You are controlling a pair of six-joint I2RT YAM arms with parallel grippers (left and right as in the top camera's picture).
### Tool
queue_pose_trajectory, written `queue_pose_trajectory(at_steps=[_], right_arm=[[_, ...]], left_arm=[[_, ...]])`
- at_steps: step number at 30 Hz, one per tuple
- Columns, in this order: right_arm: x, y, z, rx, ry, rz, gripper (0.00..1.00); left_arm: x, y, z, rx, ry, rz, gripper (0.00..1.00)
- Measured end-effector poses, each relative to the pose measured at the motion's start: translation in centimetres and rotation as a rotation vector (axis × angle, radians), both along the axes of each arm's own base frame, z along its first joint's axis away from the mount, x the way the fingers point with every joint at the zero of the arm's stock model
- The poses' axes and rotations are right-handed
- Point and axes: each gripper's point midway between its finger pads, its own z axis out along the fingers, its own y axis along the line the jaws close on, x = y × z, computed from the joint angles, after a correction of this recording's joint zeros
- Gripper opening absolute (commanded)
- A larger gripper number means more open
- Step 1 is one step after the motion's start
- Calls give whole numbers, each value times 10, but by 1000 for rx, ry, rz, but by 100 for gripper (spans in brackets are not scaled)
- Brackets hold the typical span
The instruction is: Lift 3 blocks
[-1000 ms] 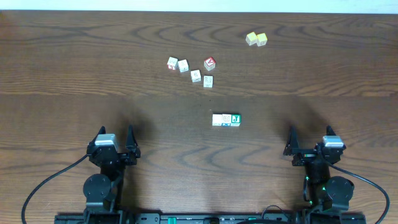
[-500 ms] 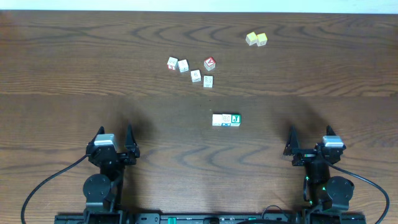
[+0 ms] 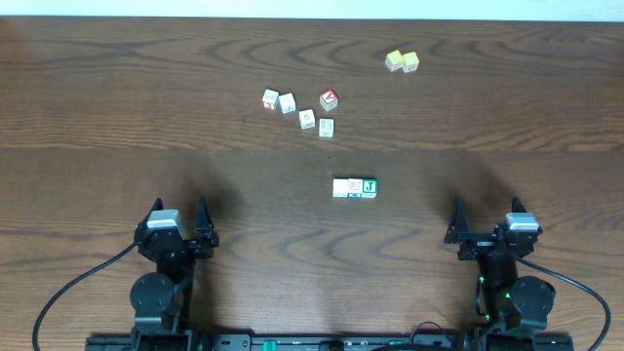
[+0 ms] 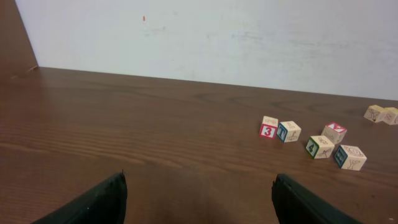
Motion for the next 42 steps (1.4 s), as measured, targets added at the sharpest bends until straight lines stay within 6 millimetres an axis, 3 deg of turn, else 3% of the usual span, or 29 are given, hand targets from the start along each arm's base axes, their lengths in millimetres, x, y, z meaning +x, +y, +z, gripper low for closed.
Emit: queue_pose_trajectory(at_steps=[25,42], right_arm=[[-1,-18,-2,-52,11,-99,99],[-1,-19,-2,-52,11,-104,99]], left_arm=[[0,0,0,0,0,0,75],[0,0,0,0,0,0,75]])
